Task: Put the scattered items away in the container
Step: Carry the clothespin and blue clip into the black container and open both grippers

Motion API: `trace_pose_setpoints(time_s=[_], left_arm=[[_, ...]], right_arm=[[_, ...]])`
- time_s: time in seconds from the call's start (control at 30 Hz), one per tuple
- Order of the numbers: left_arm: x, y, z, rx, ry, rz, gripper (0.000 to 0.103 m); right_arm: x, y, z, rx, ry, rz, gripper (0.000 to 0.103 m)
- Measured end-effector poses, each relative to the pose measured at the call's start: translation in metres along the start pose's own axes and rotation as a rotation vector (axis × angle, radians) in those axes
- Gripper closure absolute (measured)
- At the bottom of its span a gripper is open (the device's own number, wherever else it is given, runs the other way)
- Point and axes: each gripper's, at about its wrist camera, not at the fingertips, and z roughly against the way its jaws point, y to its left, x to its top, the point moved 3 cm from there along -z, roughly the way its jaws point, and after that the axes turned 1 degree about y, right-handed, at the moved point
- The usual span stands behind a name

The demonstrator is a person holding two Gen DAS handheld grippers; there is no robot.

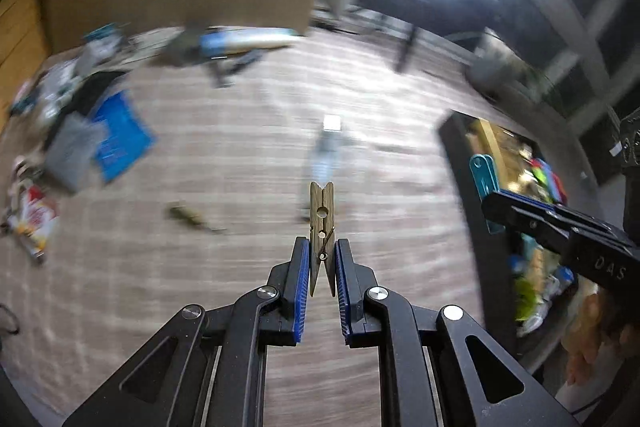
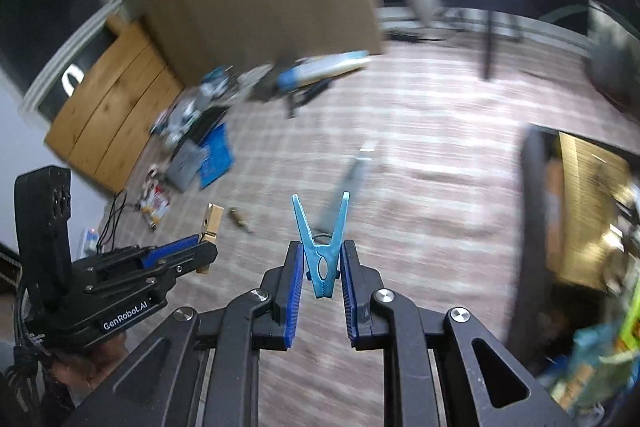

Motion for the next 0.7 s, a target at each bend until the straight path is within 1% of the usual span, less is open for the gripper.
trace_pose_setpoints(time_s=[0.13,0.23,0.4,0.53,0.7], left_arm=[[0.0,-0.065,-0.017,-0.071,0.031,-0.08,0.089],[-0.003,-0.105,-0.028,-0.106,0.051,-0.134,0.089],[-0.007,-0.165,-0.046,-0.158,0.084,-0.216,0.089],[-0.01,-0.2,-0.059,-0.184,0.111,-0.26,0.089],[-0.017,-0.23,-0.074,-0.19,0.141,-0.304,0.089]], right_arm=[[-0.009,-0.048,0.031,-0.05,-0.042,-0.077,0.086],[-0.019,-0.089,0.056,-0.094,-0.072,-0.141,0.086],[-0.037,-0.143,0.086,-0.153,-0.104,-0.225,0.086],[-0.051,-0.178,0.102,-0.193,-0.116,-0.284,0.086],[-0.066,-0.208,0.115,-0.226,-0.122,-0.328,0.086]])
